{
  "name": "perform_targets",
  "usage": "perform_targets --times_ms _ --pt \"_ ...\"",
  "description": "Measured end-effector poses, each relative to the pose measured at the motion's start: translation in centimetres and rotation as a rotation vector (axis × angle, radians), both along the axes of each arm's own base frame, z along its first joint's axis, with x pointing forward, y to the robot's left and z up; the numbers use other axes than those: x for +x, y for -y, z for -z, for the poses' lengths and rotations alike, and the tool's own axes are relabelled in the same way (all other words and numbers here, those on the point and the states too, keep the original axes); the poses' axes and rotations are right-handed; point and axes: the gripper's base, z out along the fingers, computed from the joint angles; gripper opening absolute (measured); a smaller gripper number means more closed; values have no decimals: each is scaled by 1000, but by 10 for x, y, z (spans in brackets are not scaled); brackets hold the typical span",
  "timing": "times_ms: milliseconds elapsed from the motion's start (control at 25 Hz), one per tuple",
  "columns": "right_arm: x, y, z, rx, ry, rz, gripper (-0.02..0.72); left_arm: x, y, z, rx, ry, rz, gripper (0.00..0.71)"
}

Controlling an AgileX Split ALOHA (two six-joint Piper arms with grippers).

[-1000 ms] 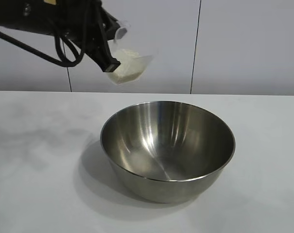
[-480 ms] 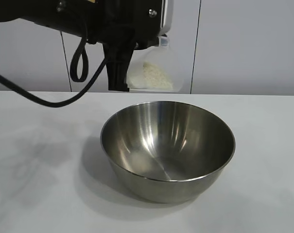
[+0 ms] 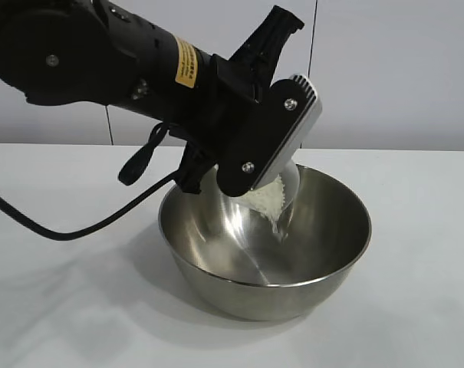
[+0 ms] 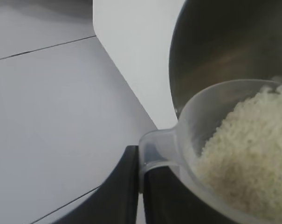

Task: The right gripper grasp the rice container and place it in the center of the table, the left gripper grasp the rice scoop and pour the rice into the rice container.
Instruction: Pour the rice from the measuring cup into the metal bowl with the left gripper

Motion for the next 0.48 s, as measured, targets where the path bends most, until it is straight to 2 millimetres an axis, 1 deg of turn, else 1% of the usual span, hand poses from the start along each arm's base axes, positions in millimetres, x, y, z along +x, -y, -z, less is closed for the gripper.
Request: perform_targets --times_ms 360,480 --pt "0 0 0 0 0 0 661 1 0 -2 -15 19 10 9" --pt "0 0 0 0 0 0 661 1 0 -1 20 52 37 9"
